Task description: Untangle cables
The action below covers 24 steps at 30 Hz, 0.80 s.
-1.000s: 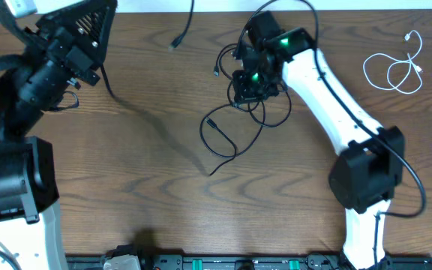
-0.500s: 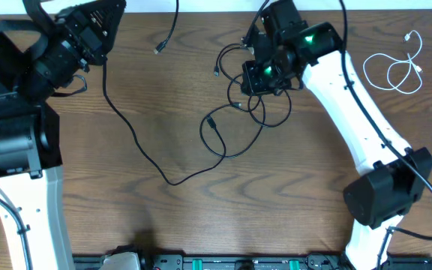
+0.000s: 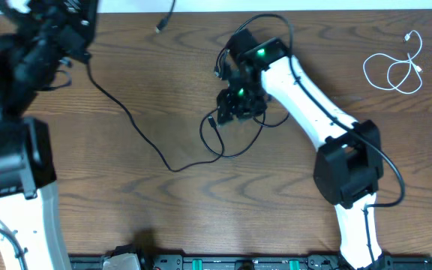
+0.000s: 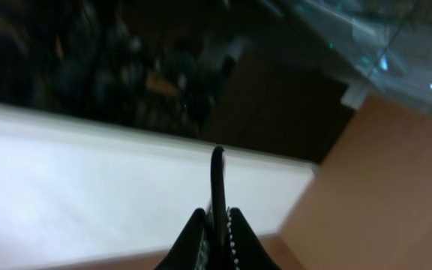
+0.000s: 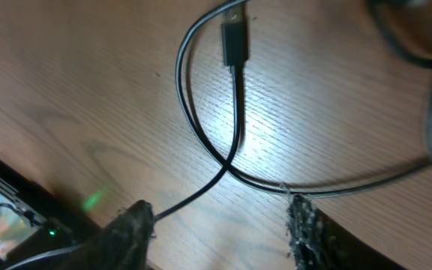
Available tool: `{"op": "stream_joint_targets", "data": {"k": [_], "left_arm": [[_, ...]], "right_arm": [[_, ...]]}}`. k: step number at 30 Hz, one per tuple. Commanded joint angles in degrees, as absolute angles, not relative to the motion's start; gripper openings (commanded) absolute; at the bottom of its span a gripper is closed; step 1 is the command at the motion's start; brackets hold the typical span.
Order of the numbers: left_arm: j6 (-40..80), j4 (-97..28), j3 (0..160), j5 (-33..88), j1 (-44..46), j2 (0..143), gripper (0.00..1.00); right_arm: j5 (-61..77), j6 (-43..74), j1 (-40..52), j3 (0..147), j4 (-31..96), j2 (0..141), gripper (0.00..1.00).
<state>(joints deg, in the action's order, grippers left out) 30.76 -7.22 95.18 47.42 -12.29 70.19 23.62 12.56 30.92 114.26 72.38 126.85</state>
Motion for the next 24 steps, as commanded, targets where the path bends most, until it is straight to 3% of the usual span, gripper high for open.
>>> {"op": "stream_joint_targets", "data": {"k": [1,8,24], "left_arm": [[33.9,-2.5,95.9,45.6,-14.7,67.7,0.07],[36.3,3.8,95.9,45.6,-15.9,66.5,0.07],[36.3,3.4,95.9,45.6,-15.9,66.6,0.07]], "right_arm": [[24.3,12.1,32.4,114.3,72.2,128.3,0.6],[24.4,14.9,35.7,114.3,69.5,131.3,0.69],[34.7,19.3,41.7,114.3,65.5,140.3,0.68]]}}
